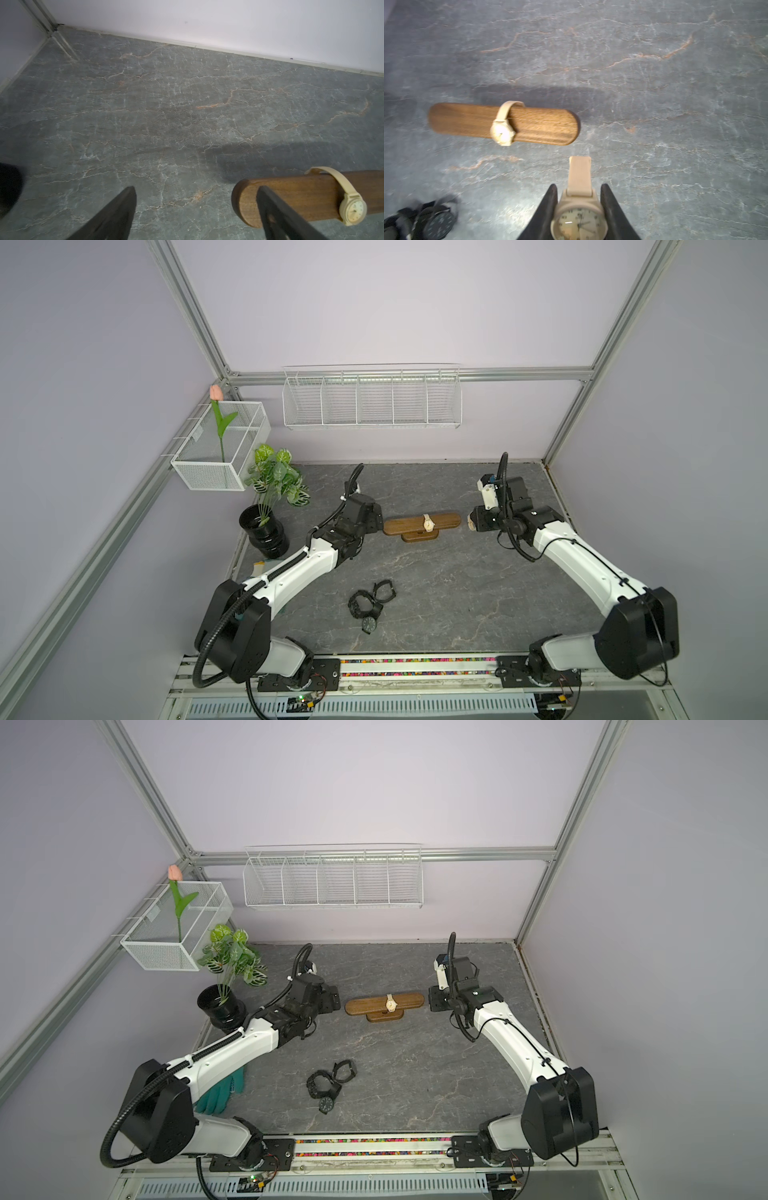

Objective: Place watch on stand
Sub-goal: Pick up the watch at the center of the board, then place the watch on the stand.

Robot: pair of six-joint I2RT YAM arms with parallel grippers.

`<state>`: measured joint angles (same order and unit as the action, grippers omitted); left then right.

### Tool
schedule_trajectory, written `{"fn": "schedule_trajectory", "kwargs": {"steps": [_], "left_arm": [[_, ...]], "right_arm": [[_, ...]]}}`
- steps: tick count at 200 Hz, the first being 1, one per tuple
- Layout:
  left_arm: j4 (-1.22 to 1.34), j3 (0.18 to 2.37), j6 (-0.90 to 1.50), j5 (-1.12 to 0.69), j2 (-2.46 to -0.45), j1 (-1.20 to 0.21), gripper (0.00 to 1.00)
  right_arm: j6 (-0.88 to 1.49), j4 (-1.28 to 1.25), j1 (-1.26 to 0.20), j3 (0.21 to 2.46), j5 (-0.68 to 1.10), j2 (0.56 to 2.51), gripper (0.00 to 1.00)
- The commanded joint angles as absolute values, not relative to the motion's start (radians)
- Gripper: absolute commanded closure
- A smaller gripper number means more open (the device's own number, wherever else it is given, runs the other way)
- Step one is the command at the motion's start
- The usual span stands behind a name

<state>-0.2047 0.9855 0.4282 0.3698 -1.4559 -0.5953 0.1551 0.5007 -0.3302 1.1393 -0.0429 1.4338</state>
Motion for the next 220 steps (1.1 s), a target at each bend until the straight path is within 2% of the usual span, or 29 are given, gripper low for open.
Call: {"fn": "schedule_trajectory", "kwargs": {"steps": [1,21,71,125,220], "left_arm": [[-0.232,1.025,0.462,0.275,-1.490,-0.594,0.11],[-0.218,1.013,0.463,0.217,-1.510,-0.594,0.19],[-0.156,0.952,0.482,0.118,-1.537,-0.592,0.25],[-0.187,1.010,0.485,0.007,-1.633,-0.571,0.41],[-0.132,0.988,0.449,-0.070,-1.606,-0.571,0.44]], "right_arm": [[0.113,0.479,-0.319,1.179,-0.107,1.508,0.71],[0.097,0.487,-0.312,1.228,-0.075,1.591,0.72],[0.083,0.463,-0.314,1.284,-0.046,1.684,0.72],[0.075,0.462,-0.344,1.339,-0.021,1.764,0.72],[0.083,0.510,-0.405,1.361,-0.087,1.794,0.71]]}}
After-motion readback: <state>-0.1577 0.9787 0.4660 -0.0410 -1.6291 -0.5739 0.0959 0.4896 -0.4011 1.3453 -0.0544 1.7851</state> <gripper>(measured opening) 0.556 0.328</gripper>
